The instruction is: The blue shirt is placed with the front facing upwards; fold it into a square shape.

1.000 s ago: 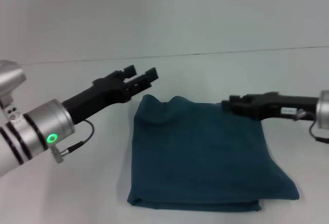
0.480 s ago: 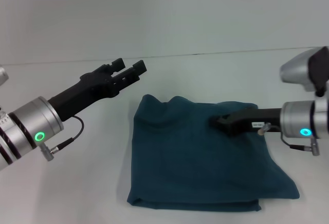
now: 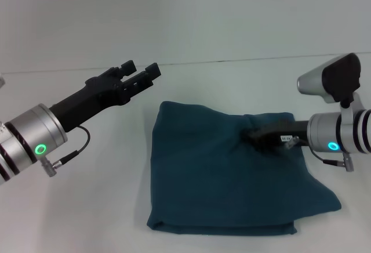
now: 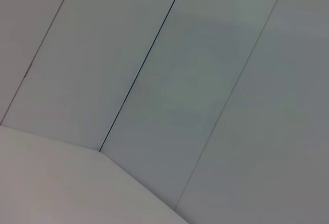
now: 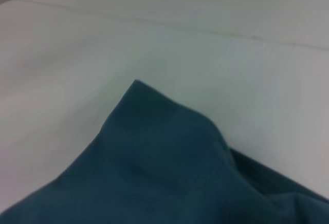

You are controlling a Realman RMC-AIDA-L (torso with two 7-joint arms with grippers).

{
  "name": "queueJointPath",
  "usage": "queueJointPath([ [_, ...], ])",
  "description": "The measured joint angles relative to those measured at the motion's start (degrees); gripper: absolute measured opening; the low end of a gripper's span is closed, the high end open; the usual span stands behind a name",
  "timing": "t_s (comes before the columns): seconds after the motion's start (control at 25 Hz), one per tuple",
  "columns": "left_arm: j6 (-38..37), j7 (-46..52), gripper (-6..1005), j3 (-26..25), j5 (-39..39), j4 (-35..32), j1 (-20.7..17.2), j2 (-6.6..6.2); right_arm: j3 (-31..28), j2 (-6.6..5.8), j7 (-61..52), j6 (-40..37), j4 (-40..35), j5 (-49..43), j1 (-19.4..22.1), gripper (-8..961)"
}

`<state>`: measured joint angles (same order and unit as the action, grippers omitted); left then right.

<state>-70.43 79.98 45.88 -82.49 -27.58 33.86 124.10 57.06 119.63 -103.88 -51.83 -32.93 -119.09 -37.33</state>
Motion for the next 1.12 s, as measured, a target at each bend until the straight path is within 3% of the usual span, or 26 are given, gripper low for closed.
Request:
queueJointPath([
  [0.44, 0.03, 0.00, 812, -0.01, 0.12, -0.11, -0.13, 0.00, 0.06, 0.02, 1.77, -3.58, -5.49, 4.86, 0.57, -2],
  [0.88, 0.03, -0.17, 812, -0.12, 0.20, -0.11, -0.09, 0.00, 4.47, 0.23, 4.62, 5.23, 5.05, 4.66, -5.89, 2],
  [1.12, 0.35, -0.30, 813, -0.20, 0.23, -0.11, 0.02, 0.00, 7.57, 0.42, 4.31, 7.34, 6.04, 4.95, -6.30, 4],
])
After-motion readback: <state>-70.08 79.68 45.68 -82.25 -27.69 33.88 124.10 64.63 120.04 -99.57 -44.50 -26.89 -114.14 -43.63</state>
